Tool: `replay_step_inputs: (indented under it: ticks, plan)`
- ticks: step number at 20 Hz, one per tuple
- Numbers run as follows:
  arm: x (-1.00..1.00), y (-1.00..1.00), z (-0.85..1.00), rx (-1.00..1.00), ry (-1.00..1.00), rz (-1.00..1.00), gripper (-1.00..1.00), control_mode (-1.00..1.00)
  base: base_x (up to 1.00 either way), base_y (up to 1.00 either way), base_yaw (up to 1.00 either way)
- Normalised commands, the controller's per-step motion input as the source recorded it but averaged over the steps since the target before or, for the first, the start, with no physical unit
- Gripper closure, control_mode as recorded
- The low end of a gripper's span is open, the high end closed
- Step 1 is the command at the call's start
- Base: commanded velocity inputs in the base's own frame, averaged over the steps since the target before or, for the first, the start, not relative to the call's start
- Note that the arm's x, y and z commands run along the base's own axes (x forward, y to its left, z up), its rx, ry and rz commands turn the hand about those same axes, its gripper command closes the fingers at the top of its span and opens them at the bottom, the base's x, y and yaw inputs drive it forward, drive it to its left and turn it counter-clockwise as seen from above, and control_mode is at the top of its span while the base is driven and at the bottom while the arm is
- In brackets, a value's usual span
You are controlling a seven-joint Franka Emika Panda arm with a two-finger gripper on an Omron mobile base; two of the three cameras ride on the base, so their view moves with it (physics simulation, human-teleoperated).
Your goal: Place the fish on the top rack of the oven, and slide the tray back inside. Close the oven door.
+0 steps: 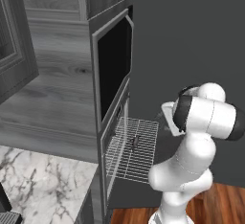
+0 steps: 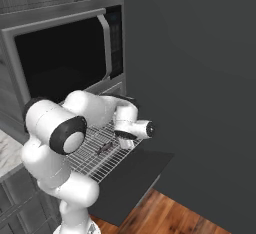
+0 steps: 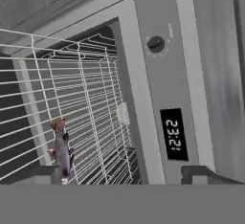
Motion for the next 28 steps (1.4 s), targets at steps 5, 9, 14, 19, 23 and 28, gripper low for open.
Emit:
replay_step_inputs:
  ticks: [5, 9, 14, 19, 23, 28]
  plan:
    - [-0.90, -0.26, 0.92, -0.06, -0.37, 0.06, -1.00, -1.00, 0.00, 0.00, 0.00]
    - [-0.79, -0.49, 0.65, 0.00, -0.09, 0.00, -1.00, -1.00, 0.00, 0.00, 0.00]
    - [-0.52, -0.62, 0.29, 0.05, 0.18, -0.10, -1.00, -1.00, 0.00, 0.00, 0.00]
    - [-0.05, -0.28, 0.12, 0.17, 0.44, -0.30, -1.00, -1.00, 0.00, 0.00, 0.00]
    - [-0.21, -0.17, 0.04, 0.32, 0.45, -0.36, -1.00, -1.00, 0.00, 0.00, 0.00]
    - [-0.61, -0.11, -0.24, 0.37, 0.10, -0.35, -1.00, -1.00, 0.00, 0.00, 0.00]
